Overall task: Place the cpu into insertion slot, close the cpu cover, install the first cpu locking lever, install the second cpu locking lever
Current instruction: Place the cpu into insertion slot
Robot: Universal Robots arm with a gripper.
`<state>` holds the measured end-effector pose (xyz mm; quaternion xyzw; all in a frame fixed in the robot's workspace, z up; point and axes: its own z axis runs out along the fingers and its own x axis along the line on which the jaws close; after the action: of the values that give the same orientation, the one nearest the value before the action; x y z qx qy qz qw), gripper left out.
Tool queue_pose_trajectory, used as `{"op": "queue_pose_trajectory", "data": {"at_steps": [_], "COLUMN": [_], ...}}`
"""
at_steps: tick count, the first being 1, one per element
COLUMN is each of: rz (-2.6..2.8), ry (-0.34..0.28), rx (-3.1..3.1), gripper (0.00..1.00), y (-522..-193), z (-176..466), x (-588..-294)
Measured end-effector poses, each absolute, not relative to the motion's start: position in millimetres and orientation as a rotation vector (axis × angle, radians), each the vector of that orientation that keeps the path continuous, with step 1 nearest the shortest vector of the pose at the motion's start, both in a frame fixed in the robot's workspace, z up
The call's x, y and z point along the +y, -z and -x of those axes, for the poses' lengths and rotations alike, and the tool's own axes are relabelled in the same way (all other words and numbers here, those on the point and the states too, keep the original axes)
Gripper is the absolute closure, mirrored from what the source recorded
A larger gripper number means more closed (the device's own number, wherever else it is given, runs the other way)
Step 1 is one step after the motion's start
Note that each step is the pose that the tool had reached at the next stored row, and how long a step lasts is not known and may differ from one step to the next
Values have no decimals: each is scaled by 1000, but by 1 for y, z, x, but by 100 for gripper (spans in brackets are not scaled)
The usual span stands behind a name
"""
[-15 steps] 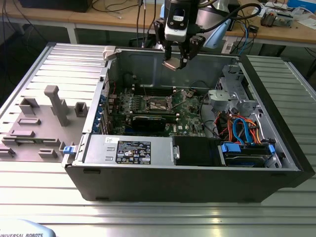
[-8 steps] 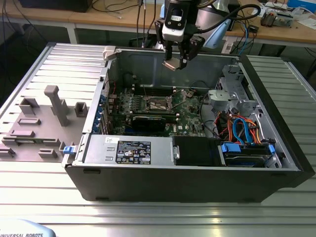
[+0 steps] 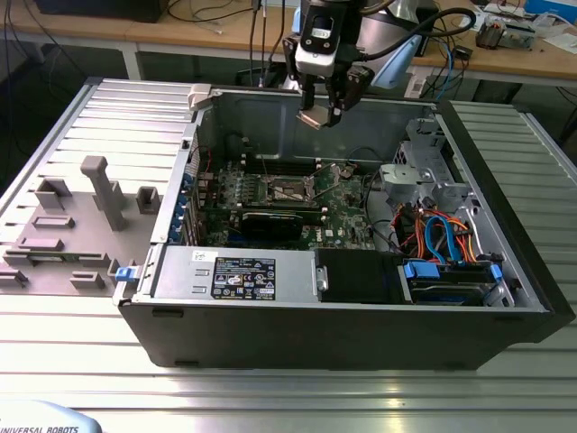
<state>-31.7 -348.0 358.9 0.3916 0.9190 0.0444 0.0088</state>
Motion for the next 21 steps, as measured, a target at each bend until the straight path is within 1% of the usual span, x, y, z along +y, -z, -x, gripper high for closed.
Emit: {"op": "queue_pose_trajectory", "data": {"at_steps": [10, 21], "rz": [-1457, -1472], "ry": [-136, -135], "rx": [2751, 2743], "gripper": [46, 46], "y": [-359, -359], "z": [32, 32], "x": [-348, -348]}}
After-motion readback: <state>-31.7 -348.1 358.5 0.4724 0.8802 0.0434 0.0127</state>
